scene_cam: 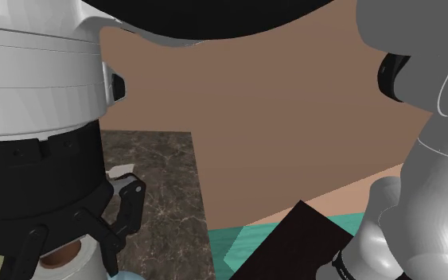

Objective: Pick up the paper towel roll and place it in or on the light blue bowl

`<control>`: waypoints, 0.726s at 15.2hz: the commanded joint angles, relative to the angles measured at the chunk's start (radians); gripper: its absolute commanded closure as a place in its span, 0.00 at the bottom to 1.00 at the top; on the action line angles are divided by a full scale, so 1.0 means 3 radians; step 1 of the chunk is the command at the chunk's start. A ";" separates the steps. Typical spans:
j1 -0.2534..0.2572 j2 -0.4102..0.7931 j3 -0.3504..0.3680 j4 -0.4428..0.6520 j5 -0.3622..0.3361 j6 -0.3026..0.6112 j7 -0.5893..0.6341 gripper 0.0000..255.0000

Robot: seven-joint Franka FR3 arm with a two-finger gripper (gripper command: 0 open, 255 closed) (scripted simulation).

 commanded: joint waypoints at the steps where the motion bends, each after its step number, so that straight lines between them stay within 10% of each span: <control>1: 0.0000 -0.0001 0.0000 -0.0002 0.0000 0.0001 0.0000 1.00; 2: 0.0000 -0.0001 0.0000 -0.0002 0.0000 0.0001 0.0000 1.00; 3: 0.0000 -0.0001 0.0000 -0.0001 0.0000 0.0001 0.0000 0.00; 11: 0.0018 0.0087 -0.0003 0.0433 -0.0052 -0.0359 0.0040 0.00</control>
